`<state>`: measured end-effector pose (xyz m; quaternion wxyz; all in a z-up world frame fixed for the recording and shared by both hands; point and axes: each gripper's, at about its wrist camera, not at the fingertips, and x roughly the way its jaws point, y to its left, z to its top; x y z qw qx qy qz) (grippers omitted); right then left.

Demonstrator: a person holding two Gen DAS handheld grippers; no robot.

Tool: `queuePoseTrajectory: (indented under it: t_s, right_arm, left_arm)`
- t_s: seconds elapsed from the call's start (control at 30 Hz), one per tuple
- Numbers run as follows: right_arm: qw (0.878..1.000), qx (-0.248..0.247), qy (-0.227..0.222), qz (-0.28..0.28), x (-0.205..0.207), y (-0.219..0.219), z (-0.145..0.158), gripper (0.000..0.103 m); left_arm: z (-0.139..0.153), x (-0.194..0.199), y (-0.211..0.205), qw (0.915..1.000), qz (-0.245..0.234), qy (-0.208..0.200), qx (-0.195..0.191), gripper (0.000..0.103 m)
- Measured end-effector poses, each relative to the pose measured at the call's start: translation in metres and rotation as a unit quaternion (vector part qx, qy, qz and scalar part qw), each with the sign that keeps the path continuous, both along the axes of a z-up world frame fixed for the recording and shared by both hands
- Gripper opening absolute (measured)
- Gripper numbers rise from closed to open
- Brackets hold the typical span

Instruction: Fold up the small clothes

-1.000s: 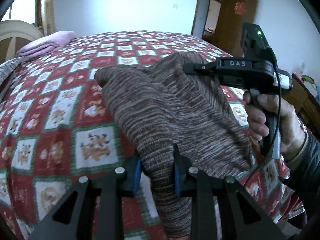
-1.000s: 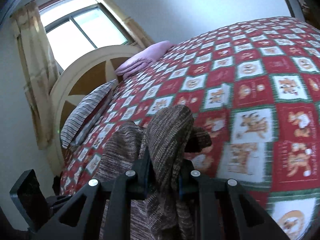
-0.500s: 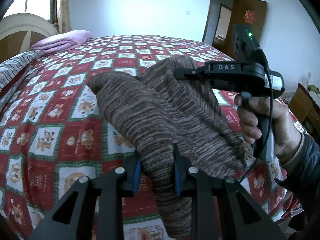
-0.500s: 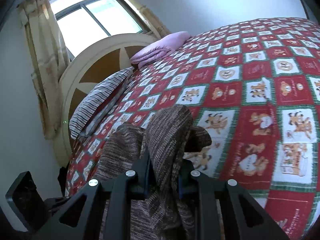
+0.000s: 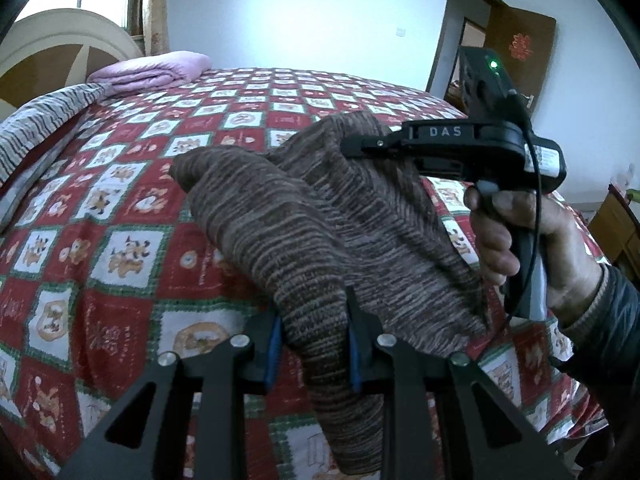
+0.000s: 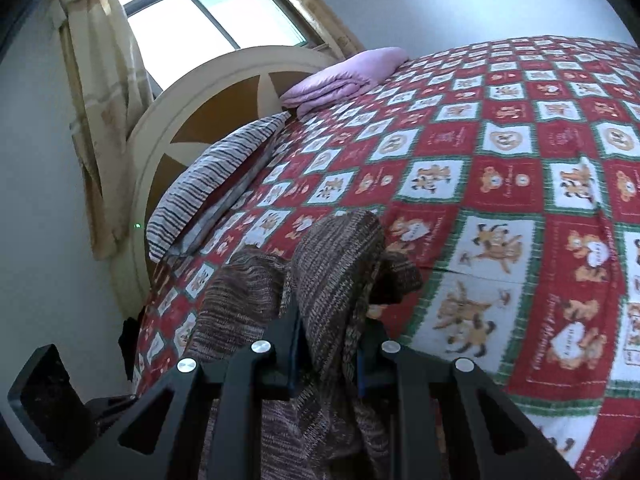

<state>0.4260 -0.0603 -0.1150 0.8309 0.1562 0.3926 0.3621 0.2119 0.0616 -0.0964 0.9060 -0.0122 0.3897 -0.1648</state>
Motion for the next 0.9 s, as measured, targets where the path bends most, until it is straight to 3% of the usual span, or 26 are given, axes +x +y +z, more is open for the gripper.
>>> queuePoseTrajectory:
  t_s: [0.5, 0.9]
  right_arm:
    - [0.999, -0.021, 0.01, 0.043, 0.003, 0.056, -0.007, 0.02]
    - [0.997, -0.038, 0.02, 0.056, 0.004, 0.073, -0.017, 0.02]
  left_arm:
    - [-0.011, -0.008, 0.036, 0.9996, 0.025, 0.013, -0.007, 0.027]
    - [-0.023, -0.012, 0.048, 0.9992, 0.028, 0.025, -0.011, 0.027]
